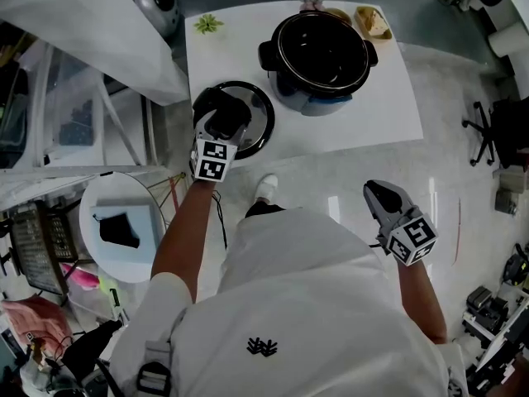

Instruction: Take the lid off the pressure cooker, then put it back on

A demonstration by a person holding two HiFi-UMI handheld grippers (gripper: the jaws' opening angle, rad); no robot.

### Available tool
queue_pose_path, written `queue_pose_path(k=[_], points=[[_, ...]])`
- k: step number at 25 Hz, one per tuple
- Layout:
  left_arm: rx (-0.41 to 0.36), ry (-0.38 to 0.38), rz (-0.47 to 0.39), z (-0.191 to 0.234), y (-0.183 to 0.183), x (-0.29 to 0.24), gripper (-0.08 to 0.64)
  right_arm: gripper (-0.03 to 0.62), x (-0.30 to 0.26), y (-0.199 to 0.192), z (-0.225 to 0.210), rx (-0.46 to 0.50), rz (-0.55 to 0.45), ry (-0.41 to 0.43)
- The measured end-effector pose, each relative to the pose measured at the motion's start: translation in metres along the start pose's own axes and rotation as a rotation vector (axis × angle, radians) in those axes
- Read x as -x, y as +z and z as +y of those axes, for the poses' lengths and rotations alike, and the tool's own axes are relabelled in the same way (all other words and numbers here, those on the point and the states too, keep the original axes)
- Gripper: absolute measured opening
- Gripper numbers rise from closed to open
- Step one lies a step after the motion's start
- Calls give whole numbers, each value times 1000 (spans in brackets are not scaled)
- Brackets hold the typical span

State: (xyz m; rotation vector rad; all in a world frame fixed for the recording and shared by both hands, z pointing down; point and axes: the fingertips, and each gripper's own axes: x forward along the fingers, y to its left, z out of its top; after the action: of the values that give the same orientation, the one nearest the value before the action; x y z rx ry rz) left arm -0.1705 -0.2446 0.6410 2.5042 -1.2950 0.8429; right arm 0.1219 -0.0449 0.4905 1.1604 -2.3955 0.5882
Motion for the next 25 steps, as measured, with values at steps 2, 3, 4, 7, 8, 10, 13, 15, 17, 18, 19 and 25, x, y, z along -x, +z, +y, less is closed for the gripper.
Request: queue_pose_path(k=[2,3,4,7,8,10,13,15,17,18,19,25], points=[[7,17,-3,2,-1,9,322,44,-2,0,-1,1,-2,9],[13,26,-5,3,-2,14,325,44,-3,1,-1,3,-3,15],[23,35,-2,4,-3,20,325,44,-4,1,0,5,-3,22],[45,55,11,5,-9,33,325,44,-9,3,3,17,-5,45],[49,61,13,5,-11,37,325,44,-11,3,4,21,-7,54],[61,74,14,6,-15,44,325,44,-14,6,6,32,-8,73],[69,90,16,5,-18,53,325,44,-17,9,9,46,-12,96],[75,98,19,5,-21,58,325,44,-20,10,10,52,-13,108],[82,107,22,5,-24,63,325,44,-22,10,12,59,-12,118],[85,111,23,6,-26,65,325,44,-22,11,13,62,-13,123],[87,114,23,6,-26,67,325,44,-23,12,14,64,-14,126],[82,115,21,4,-24,69,325,44,-21,11,14,63,-14,128]])
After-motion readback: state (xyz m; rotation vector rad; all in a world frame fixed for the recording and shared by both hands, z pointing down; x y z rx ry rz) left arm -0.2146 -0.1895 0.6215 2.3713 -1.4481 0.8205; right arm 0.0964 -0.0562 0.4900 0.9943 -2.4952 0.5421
